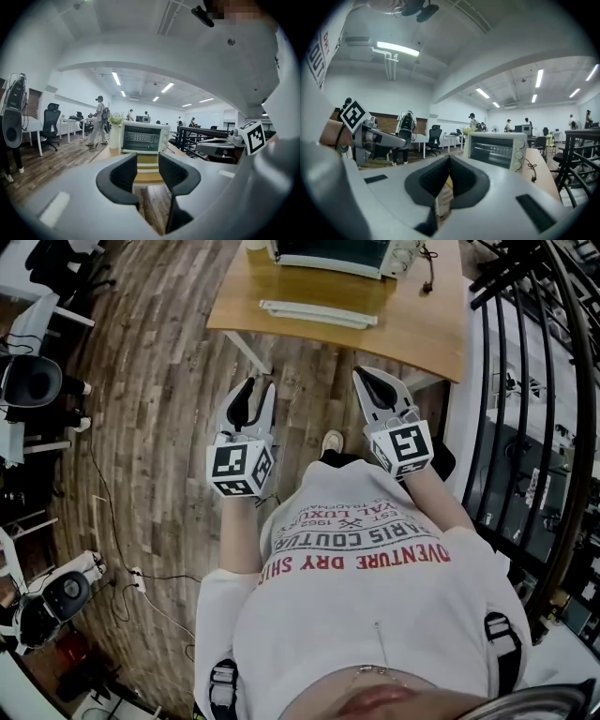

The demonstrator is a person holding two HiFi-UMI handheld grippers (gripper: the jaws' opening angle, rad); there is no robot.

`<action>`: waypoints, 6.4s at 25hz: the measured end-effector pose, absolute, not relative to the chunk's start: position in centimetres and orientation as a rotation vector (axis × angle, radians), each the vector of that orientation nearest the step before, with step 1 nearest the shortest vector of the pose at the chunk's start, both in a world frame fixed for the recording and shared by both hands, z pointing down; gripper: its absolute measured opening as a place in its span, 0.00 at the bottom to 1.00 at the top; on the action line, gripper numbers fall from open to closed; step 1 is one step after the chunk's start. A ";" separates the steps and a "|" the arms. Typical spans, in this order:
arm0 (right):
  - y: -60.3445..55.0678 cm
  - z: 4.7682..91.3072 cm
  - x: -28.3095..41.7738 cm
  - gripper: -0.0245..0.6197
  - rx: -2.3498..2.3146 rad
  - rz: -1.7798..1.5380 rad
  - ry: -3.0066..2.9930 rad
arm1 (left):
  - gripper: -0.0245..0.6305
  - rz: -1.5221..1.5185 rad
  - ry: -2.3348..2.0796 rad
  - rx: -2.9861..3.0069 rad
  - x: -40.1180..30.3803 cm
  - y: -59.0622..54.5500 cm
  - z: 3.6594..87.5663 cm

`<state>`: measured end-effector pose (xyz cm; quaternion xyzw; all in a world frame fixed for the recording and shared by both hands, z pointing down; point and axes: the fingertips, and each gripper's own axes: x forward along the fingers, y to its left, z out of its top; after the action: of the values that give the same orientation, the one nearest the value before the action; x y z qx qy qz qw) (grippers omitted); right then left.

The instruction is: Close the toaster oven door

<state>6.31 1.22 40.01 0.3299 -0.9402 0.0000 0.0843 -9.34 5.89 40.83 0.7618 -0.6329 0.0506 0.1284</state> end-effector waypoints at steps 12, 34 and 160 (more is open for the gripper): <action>-10.5 43.1 4.9 0.05 0.984 0.066 -2.774 | 0.27 0.241 -1.790 2.185 -11.7 -6.2 47.7; -18.5 49.8 0.7 0.05 1.190 0.314 -2.575 | 0.27 0.504 -1.508 2.111 -16.1 -18.5 63.3; -22.7 41.2 4.8 0.05 1.455 0.022 -2.596 | 0.24 0.208 -1.617 2.377 -16.0 -38.3 41.7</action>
<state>4.83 -22.75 41.21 0.4873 -0.8693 0.0073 0.0826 -15.97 -38.33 41.68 0.8177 -0.5563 0.0716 0.1294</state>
